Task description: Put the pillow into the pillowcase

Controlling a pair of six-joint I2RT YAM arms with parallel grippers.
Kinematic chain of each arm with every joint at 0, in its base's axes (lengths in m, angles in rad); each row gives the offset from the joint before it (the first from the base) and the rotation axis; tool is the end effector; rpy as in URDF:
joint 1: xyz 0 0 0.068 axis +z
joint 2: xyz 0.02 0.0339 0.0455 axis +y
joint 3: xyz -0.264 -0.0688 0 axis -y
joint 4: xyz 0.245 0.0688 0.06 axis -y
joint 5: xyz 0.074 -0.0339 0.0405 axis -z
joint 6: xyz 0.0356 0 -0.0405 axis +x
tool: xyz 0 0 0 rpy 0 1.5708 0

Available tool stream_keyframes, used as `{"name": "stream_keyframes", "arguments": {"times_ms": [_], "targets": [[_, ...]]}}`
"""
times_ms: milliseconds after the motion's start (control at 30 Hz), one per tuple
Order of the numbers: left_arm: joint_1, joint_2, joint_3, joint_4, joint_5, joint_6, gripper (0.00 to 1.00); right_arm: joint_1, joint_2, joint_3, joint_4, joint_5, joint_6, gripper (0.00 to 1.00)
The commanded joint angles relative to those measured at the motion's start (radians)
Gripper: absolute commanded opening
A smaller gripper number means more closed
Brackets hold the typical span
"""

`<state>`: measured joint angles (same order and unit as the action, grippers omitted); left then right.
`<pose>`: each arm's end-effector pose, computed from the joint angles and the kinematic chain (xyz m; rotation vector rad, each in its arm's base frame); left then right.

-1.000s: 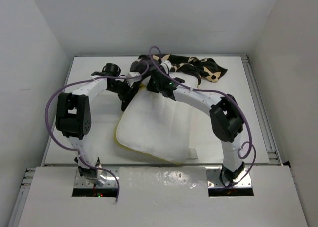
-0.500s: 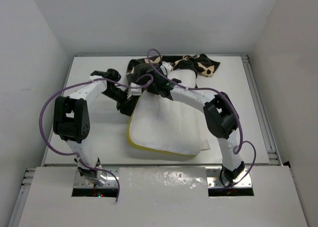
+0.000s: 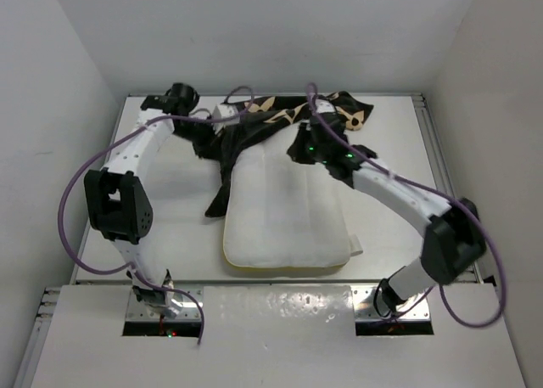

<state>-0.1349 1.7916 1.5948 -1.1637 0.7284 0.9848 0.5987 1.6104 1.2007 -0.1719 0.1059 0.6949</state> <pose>0.3444 -0.0707 0.2837 1.4408 2.1057 -0.7745 0.3082 0.2057 0.2746 0.1699 2.2113 0.6268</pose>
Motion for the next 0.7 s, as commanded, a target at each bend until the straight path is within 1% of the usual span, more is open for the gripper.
{"name": "stream_keyframes", "arguments": {"times_ms": [0, 33, 67, 100, 133, 167, 200, 233, 300, 333, 367, 400, 433, 500, 533, 567, 600, 633, 667], "targets": [[-0.07, 0.0, 0.204, 0.199, -0.107, -0.321, 0.0, -0.095, -0.167, -0.11, 0.005, -0.02, -0.028, 0.19], [-0.119, 0.014, 0.241, 0.217, -0.13, -0.325, 0.0, -0.121, -0.193, -0.159, 0.0, -0.017, -0.017, 0.43], [-0.146, 0.04, 0.276, 0.231, -0.177, -0.327, 0.0, -0.166, -0.236, -0.188, -0.005, -0.011, 0.003, 0.59], [-0.169, 0.052, 0.328, 0.248, -0.211, -0.345, 0.07, -0.19, -0.251, -0.213, 0.002, -0.009, 0.009, 0.73], [-0.195, 0.066, 0.344, 0.269, -0.239, -0.356, 0.27, -0.213, -0.262, -0.24, 0.011, -0.015, 0.014, 0.92], [-0.241, 0.086, 0.355, 0.33, -0.269, -0.363, 0.35, -0.258, -0.268, -0.287, 0.021, -0.024, 0.024, 0.96], [-0.264, 0.097, 0.356, 0.364, -0.315, -0.373, 0.42, -0.281, -0.259, -0.302, 0.041, -0.05, 0.025, 0.98], [-0.302, 0.121, 0.352, 0.45, -0.339, -0.383, 0.54, -0.318, -0.247, -0.317, 0.046, -0.102, 0.019, 0.99], [-0.339, 0.155, 0.341, 0.537, -0.432, -0.428, 0.59, -0.342, -0.186, -0.313, 0.051, -0.149, 0.009, 0.99], [-0.368, 0.176, 0.347, 0.611, -0.461, -0.44, 0.62, -0.35, -0.163, -0.302, 0.054, -0.173, 0.005, 0.99], [-0.382, 0.227, 0.353, 0.648, -0.495, -0.449, 0.64, -0.364, -0.141, -0.296, 0.063, -0.186, -0.004, 0.98], [-0.394, 0.251, 0.37, 0.68, -0.576, -0.477, 0.66, -0.367, -0.117, -0.29, 0.086, -0.199, -0.011, 0.98], [-0.414, 0.279, 0.384, 0.743, -0.618, -0.489, 0.69, -0.369, -0.074, -0.277, 0.1, -0.233, -0.017, 0.98], [-0.43, 0.365, 0.437, 0.785, -0.708, -0.508, 0.72, -0.367, -0.038, -0.265, 0.13, -0.265, -0.028, 0.97], [-0.44, 0.393, 0.454, 0.809, -0.724, -0.508, 0.76, -0.366, -0.011, -0.268, 0.144, -0.278, -0.028, 0.97], [-0.446, 0.44, 0.476, 0.826, -0.809, -0.502, 0.77, -0.366, 0.0, -0.279, 0.166, -0.284, -0.025, 0.97], [-0.454, 0.459, 0.478, 0.866, -0.851, -0.496, 0.8, -0.363, 0.015, -0.308, 0.208, -0.287, -0.014, 0.97], [-0.456, 0.489, 0.476, 0.886, -0.885, -0.491, 0.81, -0.364, 0.02, -0.325, 0.231, -0.301, -0.009, 0.97], [-0.456, 0.502, 0.479, 0.898, -0.924, -0.479, 0.81, -0.361, 0.025, -0.34, 0.279, -0.331, 0.001, 0.94]]}}
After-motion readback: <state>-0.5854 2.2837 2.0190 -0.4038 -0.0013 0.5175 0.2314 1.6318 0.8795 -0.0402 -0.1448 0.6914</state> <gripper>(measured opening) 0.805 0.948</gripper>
